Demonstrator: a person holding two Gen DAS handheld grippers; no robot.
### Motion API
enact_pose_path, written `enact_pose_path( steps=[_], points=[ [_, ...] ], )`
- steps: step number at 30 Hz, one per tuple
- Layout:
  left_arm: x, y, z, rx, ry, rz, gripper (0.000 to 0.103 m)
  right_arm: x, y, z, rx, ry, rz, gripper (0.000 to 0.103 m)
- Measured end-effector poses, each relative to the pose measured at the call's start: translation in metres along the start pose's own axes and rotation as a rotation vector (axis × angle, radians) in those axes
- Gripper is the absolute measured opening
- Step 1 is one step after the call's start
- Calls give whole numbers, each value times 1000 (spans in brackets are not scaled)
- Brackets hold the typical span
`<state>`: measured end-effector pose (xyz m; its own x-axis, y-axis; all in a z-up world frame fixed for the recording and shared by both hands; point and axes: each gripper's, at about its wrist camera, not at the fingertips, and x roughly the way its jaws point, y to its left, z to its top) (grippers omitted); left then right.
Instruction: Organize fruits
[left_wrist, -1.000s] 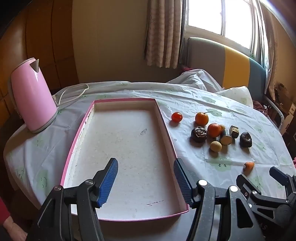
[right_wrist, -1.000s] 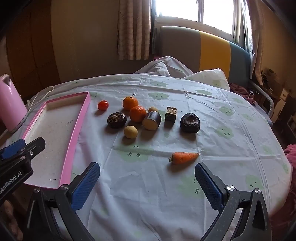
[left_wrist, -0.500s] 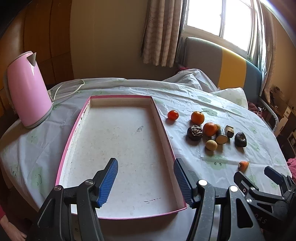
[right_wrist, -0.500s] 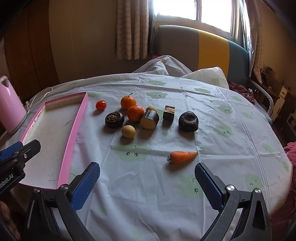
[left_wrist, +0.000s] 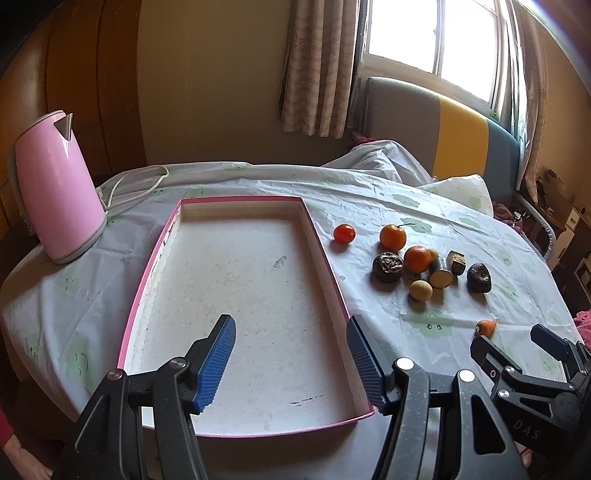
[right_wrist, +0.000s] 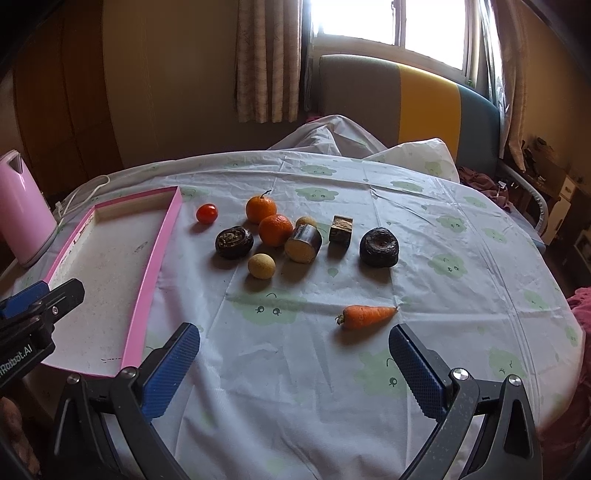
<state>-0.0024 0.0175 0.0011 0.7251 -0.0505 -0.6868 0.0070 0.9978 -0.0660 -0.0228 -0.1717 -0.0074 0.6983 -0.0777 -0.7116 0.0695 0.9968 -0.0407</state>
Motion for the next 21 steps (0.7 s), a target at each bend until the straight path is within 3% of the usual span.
enact_pose_path(
  steps=[21],
  points=[
    [-4, -16, 0, 63, 5, -52, 64, -1, -30, -3, 50, 9, -28, 103]
  ],
)
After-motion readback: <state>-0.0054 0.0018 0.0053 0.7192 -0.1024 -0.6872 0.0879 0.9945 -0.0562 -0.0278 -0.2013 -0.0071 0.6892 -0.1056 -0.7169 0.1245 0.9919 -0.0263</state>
